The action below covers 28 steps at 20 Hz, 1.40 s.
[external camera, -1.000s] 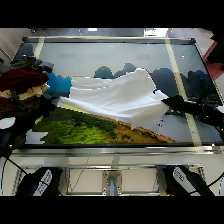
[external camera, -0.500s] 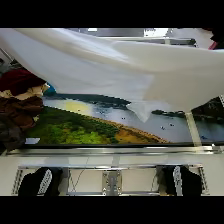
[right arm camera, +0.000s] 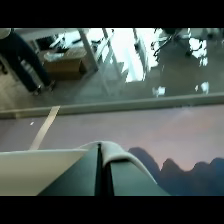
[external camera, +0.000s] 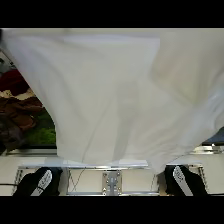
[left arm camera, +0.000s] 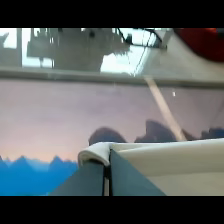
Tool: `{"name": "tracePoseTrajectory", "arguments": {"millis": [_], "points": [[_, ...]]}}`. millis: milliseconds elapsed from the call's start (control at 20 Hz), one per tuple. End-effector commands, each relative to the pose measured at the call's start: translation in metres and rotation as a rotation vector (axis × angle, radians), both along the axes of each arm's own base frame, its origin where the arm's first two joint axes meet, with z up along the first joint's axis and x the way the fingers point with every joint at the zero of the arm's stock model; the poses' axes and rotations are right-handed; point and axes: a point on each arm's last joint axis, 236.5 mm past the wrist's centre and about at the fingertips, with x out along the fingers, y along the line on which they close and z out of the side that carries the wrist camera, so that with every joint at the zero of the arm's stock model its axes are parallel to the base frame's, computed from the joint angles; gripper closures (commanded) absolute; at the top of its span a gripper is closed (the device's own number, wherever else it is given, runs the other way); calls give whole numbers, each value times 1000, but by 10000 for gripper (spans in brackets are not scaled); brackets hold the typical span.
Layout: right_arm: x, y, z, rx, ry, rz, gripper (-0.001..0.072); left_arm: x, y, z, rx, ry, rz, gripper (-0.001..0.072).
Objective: Fold the shirts.
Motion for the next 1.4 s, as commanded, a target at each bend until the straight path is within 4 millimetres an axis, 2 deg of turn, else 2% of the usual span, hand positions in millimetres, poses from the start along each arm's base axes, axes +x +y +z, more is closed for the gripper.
{"name": "tracePoseTrajectory", "arguments": {"millis": [0, 100, 150, 250, 350, 450, 500, 600, 700, 750, 800, 900, 1000, 1050, 1100, 1150, 1250, 1350], "points": [[87, 20, -139, 72, 329, 161, 685, 50, -8, -124, 102, 355, -53, 697], [128, 35, -237, 19, 489, 161, 685, 105, -7, -178, 178, 389, 35, 697], [145, 40, -278, -5, 536, 145, 684, 132, -8, -207, 205, 392, 81, 697], [178, 49, -348, -8, 599, 116, 685, 167, -15, -267, 222, 428, 131, 696], [203, 45, -395, 13, 613, 57, 685, 188, -19, -325, 189, 480, 176, 697], [218, 36, -427, 59, 617, -4, 685, 197, -20, -361, 145, 512, 208, 697], [223, 31, -436, 63, 614, -30, 684, 201, -20, -369, 139, 509, 213, 697], [231, 20, -443, 54, 589, -73, 684, 209, -22, -367, 132, 473, 211, 696], [237, 17, -435, 20, 560, -70, 685, 215, -22, -355, 126, 444, 212, 697], [239, 17, -427, -13, 548, -52, 685, 220, -23, -343, 121, 423, 213, 697], [243, 15, -415, -45, 533, -39, 685, 225, -23, -326, 115, 390, 213, 697], [246, 12, -379, -73, 496, -14, 685, 230, -24, -275, 99, 298, 214, 696], [244, 0, -337, -73, 443, -20, 685, 220, -22, -232, 110, 238, 208, 696], [240, -5, -321, -73, 426, -24, 685, 212, -20, -221, 120, 242, 206, 696], [233, -8, -309, -74, 421, -18, 685, 200, -19, -219, 132, 280, 205, 696], [225, -7, -304, -81, 438, 0, 685, 188, -20, -225, 146, 341, 202, 696], [202, 0, -317, -134, 534, 66, 685, 160, -22, -256, 208, 493, 172, 696], [175, 4, -342, -167, 678, 115, 686, 136, -28, -290, 258, 608, 139, 696]]}}
